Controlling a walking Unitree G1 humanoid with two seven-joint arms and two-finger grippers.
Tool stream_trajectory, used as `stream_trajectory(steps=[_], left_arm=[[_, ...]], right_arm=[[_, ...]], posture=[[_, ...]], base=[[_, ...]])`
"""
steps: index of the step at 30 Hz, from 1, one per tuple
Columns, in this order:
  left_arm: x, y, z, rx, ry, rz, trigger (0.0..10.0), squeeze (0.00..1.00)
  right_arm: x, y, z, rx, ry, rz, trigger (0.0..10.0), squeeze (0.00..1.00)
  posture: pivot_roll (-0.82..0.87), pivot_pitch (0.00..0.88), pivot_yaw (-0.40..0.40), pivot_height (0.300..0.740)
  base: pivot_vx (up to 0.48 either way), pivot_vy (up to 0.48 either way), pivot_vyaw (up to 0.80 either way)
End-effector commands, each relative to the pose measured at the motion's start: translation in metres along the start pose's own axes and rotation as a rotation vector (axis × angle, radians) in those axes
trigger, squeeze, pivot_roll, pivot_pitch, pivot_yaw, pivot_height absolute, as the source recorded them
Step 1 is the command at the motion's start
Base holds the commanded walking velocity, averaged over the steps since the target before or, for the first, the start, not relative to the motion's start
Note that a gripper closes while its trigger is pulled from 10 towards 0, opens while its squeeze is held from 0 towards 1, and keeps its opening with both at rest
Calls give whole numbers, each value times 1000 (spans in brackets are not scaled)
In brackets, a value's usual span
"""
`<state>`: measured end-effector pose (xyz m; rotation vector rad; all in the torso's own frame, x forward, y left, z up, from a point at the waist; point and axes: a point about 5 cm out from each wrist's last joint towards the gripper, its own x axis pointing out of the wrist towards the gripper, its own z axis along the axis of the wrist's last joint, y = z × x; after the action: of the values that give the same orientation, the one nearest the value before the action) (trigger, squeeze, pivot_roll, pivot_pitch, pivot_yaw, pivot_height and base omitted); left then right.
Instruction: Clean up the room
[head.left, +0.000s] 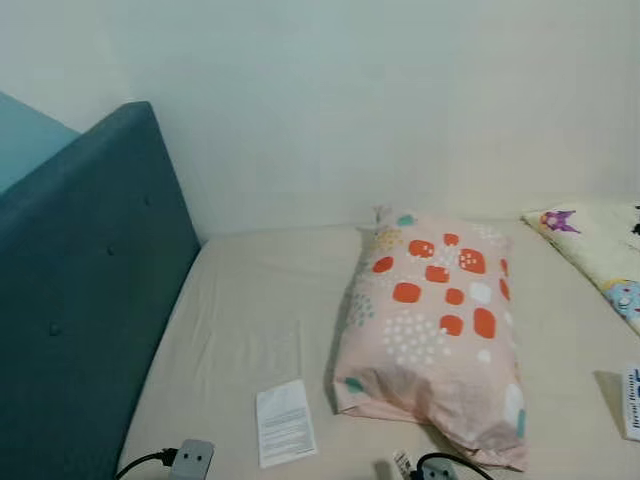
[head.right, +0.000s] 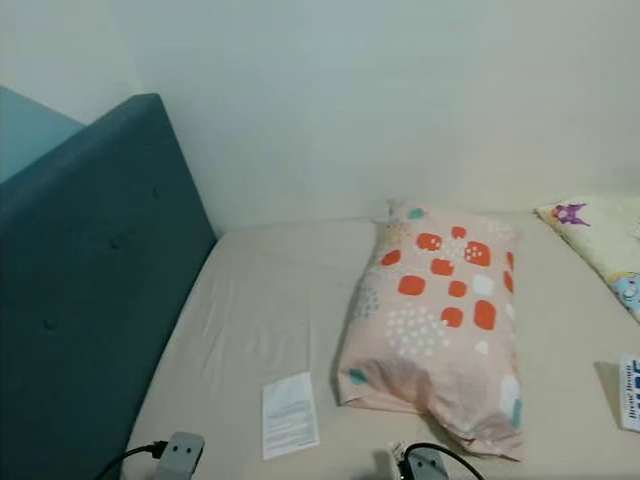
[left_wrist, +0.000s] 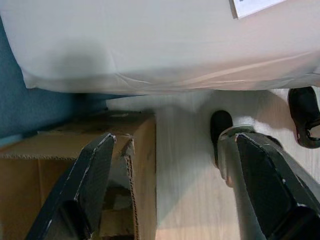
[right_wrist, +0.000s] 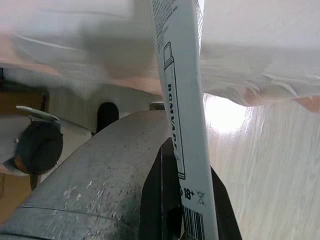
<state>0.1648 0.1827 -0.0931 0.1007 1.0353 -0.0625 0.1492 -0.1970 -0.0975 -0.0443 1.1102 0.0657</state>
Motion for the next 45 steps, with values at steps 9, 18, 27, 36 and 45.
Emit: stream_trajectory(steps=[9, 18, 27, 36, 45], left_arm=[[0, 0, 2, 12, -4, -24, 10000, 0], [1, -2, 5, -11, -12, -12, 10000, 0], [1, -2, 6, -32, -12, -4, 10000, 0], [1, -6, 6, -44, -6, -35, 10000, 0], [2, -8, 9, -129, -20, -29, 10000, 0]], right_arm=[[0, 3, -5, 9, 12, 7, 10000, 0], [0, 2, -5, 14, 14, 0, 10000, 0], [-1, 0, -5, 19, 15, -7, 10000, 0], [-1, -2, -5, 21, 16, -16, 10000, 0], [-1, -5, 1, 80, -12, -37, 10000, 0]], posture=[[-123, 0, 71, 732], [-132, 0, 74, 732], [-134, 0, 70, 732], [-136, 0, 68, 732], [-140, 0, 64, 732]], base=[[0, -213, 0], [0, -213, 0], [0, 0, 0], [0, -213, 0], [0, -160, 0]])
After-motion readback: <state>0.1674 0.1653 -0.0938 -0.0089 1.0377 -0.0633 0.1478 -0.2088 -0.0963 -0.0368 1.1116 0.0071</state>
